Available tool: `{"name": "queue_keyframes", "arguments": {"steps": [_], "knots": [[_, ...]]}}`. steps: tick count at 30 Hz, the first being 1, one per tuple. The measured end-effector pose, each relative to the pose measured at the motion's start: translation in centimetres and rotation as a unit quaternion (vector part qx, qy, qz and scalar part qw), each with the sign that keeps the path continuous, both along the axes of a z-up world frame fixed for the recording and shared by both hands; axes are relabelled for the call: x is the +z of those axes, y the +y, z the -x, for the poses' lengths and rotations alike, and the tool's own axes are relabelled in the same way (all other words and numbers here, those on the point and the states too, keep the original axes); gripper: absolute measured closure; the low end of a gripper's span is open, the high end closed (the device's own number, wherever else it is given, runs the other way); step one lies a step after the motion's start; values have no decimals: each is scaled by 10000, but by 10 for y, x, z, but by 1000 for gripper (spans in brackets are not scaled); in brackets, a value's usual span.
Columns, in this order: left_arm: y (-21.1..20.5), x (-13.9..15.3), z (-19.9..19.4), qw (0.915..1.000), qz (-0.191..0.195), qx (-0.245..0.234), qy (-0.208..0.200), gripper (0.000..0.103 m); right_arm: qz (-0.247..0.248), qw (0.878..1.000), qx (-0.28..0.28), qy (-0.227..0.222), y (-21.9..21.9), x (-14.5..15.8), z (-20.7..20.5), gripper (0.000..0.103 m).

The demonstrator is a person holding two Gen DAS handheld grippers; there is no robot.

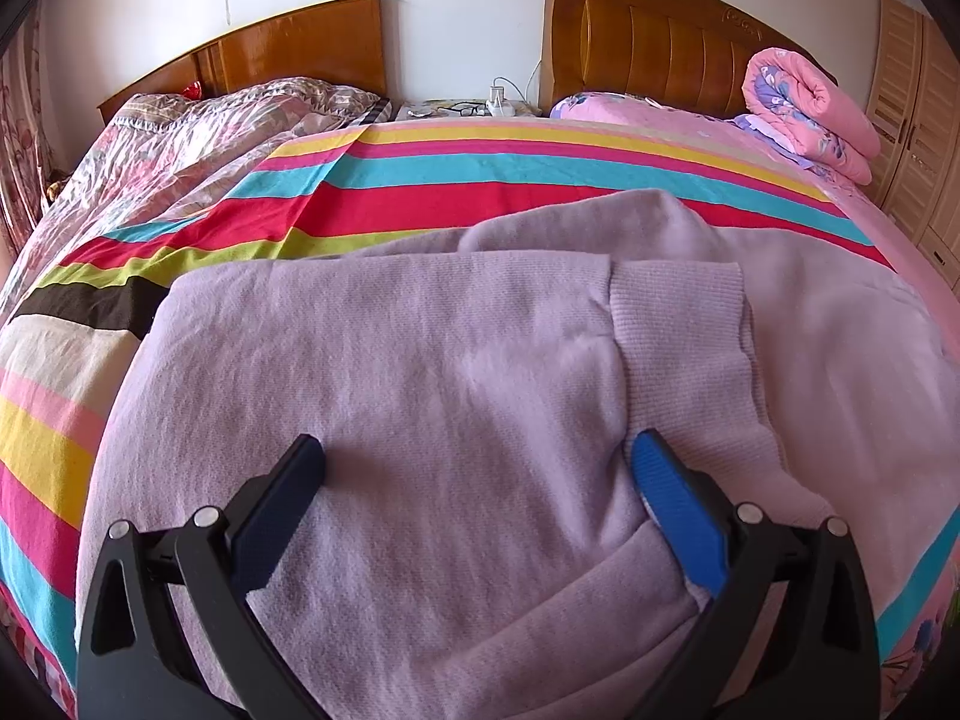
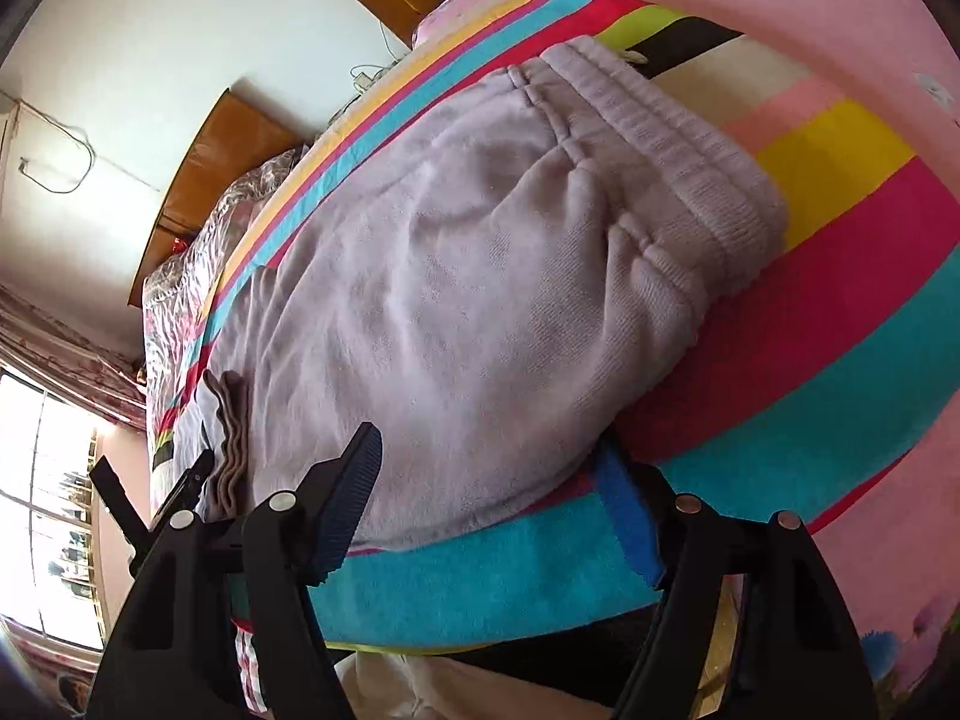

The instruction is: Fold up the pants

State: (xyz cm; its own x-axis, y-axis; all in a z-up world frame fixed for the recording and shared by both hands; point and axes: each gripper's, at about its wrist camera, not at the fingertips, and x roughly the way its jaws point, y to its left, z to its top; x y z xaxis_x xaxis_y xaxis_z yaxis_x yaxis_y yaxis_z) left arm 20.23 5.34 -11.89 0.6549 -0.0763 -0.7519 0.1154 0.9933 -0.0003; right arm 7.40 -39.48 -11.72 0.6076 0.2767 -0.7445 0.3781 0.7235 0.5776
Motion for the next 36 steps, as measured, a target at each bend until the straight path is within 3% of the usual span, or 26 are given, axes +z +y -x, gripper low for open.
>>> {"name": "queue_keyframes", "arguments": {"steps": [2,4,6,7,8,11,16,19,22,25,28,30,32,34,36], "knots": [[0,0,0,10000,0,-7,0,1,-168,9979,-599,-154,-20,-5,3,46],[0,0,0,10000,3,-19,1,1,-221,9972,-694,-156,-21,-5,0,46],[1,-1,0,10000,4,-23,1,1,78,9985,-526,-116,-10,-3,-6,42],[0,-1,0,10000,6,-20,2,1,254,9989,-385,-51,-4,-2,-10,53],[1,-1,0,10000,6,-23,1,1,192,9993,-328,-52,-4,-3,-10,72],[0,5,4,10000,44,-51,4,2,141,9980,-468,-392,-7,-1,-3,82],[-11,34,18,9989,-15,-328,-323,4,-26,9937,-835,-744,-15,1,10,85],[-26,10,7,9974,-424,-564,142,3,-35,9924,-924,-807,-16,-1,12,85],[-15,-1,4,9986,-21,-524,118,1,-101,9909,-960,-935,-17,-3,14,85],[-13,0,3,9982,-34,-583,131,1,288,9893,-899,-1113,-6,15,12,85],[8,22,11,9983,370,-440,-116,2,1100,9823,-600,-1389,22,55,1,84],[39,41,18,9975,606,-66,-360,2,1820,9695,-143,-1633,55,89,-14,84],[75,54,23,9953,768,323,-493,2,2566,9469,487,-1876,104,121,-33,84],[112,64,28,9916,914,704,-577,2,3141,9151,1192,-2230,166,143,-49,84],[144,70,39,9871,1005,1073,-634,2,3626,8738,2084,-2481,239,149,-57,84]]}}
